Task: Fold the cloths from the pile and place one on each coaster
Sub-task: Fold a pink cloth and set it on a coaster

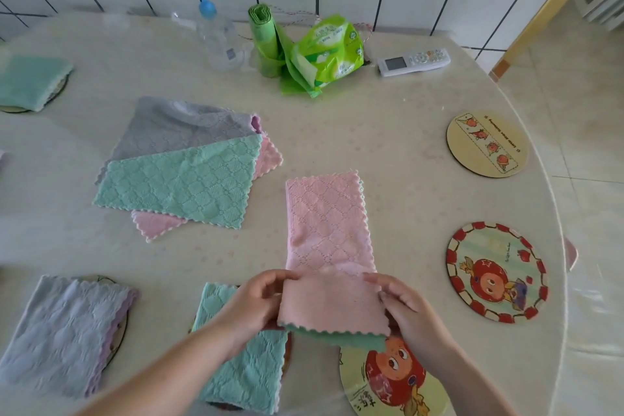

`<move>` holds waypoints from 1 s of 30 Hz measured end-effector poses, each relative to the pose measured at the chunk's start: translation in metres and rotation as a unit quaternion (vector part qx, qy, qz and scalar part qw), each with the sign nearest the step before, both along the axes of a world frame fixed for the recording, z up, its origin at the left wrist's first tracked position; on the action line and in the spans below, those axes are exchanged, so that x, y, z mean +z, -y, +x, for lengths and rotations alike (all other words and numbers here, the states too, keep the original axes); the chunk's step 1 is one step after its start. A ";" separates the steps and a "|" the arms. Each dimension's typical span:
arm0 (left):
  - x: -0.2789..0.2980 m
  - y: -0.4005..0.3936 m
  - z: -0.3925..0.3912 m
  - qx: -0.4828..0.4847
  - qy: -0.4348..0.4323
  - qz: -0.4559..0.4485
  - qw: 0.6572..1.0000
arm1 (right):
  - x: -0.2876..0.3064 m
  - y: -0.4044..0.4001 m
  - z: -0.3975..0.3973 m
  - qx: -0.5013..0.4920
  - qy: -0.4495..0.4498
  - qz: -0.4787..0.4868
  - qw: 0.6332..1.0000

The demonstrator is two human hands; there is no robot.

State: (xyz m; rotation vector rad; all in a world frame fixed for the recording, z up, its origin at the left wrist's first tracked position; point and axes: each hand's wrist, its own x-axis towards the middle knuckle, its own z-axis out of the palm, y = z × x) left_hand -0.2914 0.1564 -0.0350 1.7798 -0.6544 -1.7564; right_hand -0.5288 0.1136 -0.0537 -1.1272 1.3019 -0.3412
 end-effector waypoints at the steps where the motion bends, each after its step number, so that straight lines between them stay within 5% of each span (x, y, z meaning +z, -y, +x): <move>1: -0.002 0.003 0.001 -0.039 0.059 -0.033 0.997 | 0.001 0.002 0.000 -0.002 0.010 0.019 1.000; 5: -0.011 0.020 0.004 -0.115 0.241 -0.146 0.953 | 0.008 0.020 0.000 0.016 0.053 0.011 0.998; 12: -0.013 0.060 -0.001 -0.069 0.216 -0.224 0.948 | 0.007 0.062 0.016 0.016 -0.074 -0.276 0.958; 17: -0.027 0.080 -0.006 0.015 0.183 -0.219 0.958 | -0.007 0.097 0.041 -0.026 -0.084 -0.207 0.974; 30: -0.051 0.108 0.000 0.030 0.249 -0.080 0.965 | -0.034 0.134 0.070 -0.022 -0.193 -0.167 0.967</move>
